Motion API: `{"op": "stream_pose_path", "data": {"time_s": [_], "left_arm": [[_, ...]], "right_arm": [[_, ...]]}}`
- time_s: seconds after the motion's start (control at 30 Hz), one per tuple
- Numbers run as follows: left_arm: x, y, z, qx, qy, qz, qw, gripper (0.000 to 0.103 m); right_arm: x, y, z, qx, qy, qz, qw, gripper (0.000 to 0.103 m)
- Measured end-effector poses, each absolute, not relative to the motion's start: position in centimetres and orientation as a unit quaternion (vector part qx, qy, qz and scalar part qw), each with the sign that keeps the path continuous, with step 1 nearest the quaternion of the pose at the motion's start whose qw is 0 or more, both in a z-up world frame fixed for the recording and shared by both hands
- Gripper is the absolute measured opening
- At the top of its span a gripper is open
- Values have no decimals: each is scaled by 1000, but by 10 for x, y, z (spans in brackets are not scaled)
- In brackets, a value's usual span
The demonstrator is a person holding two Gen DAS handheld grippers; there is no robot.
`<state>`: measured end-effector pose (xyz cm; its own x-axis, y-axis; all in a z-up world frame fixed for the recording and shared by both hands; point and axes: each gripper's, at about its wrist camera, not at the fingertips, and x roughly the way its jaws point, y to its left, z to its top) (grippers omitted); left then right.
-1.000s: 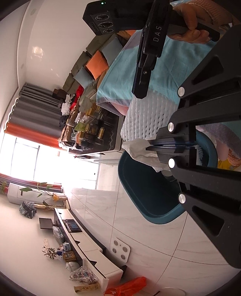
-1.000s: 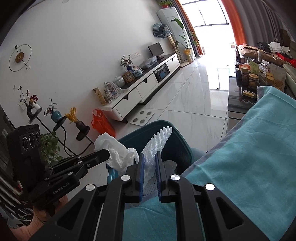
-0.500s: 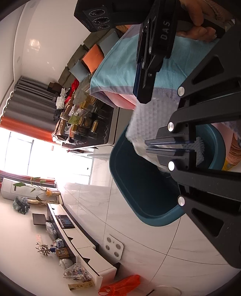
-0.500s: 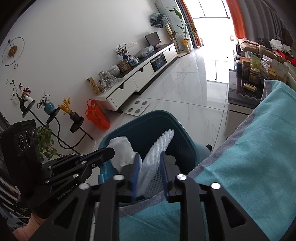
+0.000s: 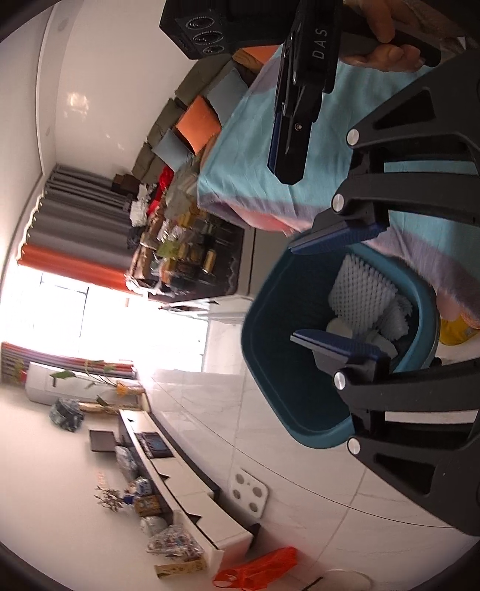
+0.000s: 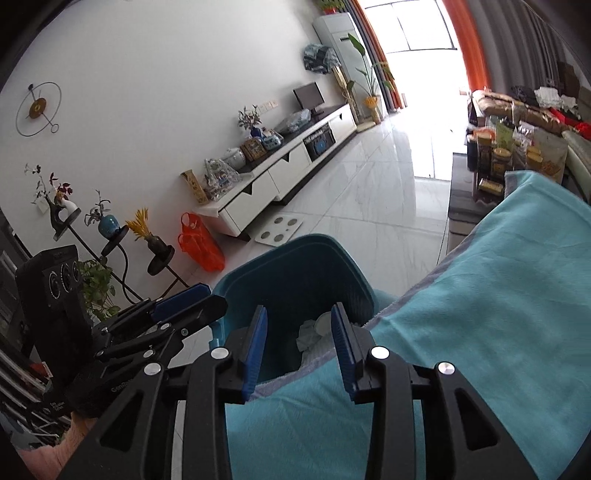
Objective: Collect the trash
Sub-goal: 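Grasp a gold wrapper with the right tool while the left grasps a green snack bag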
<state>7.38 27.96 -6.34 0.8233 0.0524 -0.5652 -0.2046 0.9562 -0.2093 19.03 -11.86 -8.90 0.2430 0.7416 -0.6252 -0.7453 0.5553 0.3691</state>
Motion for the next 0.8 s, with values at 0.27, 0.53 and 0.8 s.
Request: {"op": "stream_pose_path", "data": {"time_s": [0.27, 0.53, 0.8], "left_arm": [[51, 221, -36, -105, 253, -4, 962, 50], [54, 137, -36, -75, 259, -107, 957, 51], [62, 50, -49, -51, 282, -206, 936, 51]], "right_arm": [[162, -189, -59, 2, 333, 468, 818, 40], [145, -275, -48, 25, 311, 417, 854, 40], [126, -373, -44, 60, 296, 327, 895, 40]]}}
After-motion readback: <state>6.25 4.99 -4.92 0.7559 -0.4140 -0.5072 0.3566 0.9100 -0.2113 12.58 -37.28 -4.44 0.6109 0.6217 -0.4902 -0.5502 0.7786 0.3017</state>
